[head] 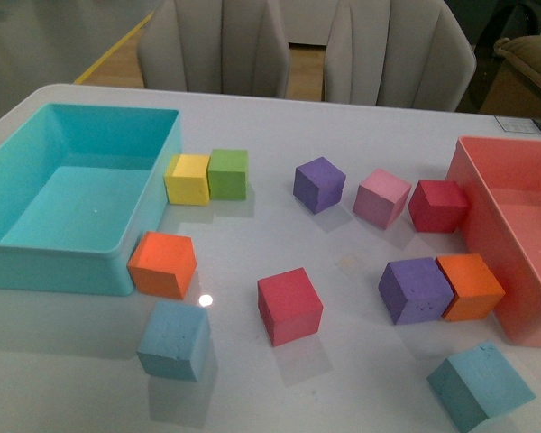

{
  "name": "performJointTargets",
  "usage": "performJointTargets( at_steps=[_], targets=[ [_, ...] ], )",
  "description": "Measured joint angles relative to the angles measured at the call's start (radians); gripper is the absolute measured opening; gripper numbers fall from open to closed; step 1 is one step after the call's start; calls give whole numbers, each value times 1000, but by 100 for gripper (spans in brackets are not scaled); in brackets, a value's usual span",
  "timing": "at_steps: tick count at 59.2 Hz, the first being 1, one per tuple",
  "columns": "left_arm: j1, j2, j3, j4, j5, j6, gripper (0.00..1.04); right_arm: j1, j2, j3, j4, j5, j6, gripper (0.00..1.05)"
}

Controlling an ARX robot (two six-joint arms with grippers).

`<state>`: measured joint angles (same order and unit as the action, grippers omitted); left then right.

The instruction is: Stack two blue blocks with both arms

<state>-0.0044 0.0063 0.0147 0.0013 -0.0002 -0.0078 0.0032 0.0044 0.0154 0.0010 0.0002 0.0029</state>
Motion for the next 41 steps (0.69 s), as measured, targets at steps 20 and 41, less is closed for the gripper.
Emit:
performJointTargets(
  at_steps=[20, 41],
  targets=[
    [0, 0, 0, 0, 0, 0, 96, 0, 0, 0, 0, 0, 0, 96],
    [0, 0, 0, 0, 0, 0, 96, -3, 6, 3, -7, -14, -1, 96]
  ],
)
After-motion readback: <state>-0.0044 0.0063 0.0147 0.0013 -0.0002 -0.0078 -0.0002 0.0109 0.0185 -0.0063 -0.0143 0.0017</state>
